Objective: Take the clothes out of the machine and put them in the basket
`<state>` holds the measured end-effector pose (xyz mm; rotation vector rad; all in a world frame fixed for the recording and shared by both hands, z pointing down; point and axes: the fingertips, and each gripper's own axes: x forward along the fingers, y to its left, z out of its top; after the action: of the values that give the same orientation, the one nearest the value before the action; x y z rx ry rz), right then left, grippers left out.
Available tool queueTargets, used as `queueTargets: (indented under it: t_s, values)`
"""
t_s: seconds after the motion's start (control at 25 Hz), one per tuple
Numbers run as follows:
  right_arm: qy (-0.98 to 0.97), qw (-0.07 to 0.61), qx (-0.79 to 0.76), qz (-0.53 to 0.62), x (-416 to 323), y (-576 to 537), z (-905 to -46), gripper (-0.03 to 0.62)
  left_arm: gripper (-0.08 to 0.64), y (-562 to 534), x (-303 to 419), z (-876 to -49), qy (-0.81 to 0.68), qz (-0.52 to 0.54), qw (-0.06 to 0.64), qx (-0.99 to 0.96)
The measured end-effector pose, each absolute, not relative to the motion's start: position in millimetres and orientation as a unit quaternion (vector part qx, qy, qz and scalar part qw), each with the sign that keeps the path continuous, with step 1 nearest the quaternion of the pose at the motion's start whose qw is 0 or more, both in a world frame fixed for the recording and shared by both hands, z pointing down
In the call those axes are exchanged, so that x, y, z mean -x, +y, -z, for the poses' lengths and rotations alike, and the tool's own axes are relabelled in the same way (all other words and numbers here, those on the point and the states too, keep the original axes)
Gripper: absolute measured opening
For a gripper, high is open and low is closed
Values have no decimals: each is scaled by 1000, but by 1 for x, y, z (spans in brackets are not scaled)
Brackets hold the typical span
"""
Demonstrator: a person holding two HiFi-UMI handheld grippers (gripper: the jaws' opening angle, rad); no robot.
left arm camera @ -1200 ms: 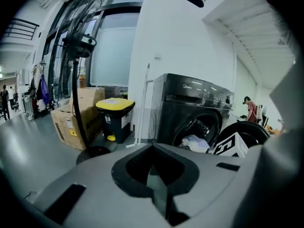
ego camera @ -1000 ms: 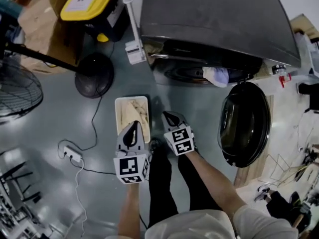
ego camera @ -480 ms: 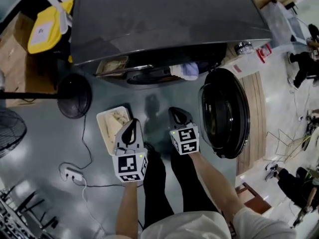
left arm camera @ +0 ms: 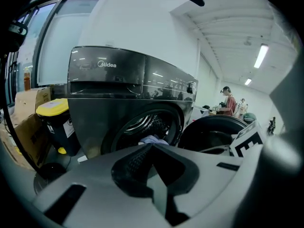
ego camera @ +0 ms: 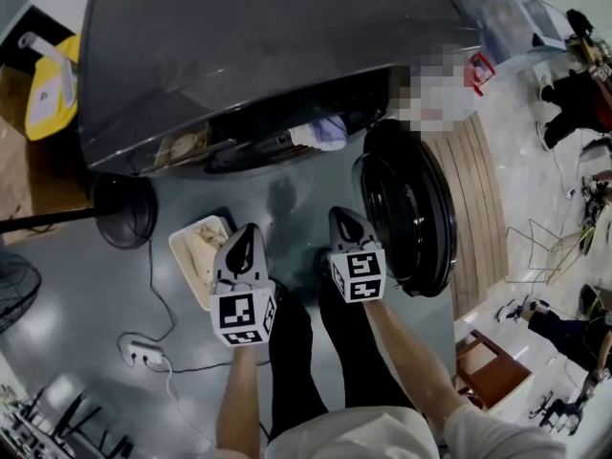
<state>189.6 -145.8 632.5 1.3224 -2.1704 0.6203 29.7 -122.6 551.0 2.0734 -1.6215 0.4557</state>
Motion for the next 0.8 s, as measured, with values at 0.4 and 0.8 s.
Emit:
queueTargets:
  t_s: [0.4, 0.8]
  values:
    - [-804, 251, -487, -234, -205, -149, -635, 78, 18, -136, -46, -565, -574, -172, 239, -764]
    - [-810, 249, -484, -219, -198, -159, -648, 393, 18, -148, -46, -572, -568, -171, 241, -768]
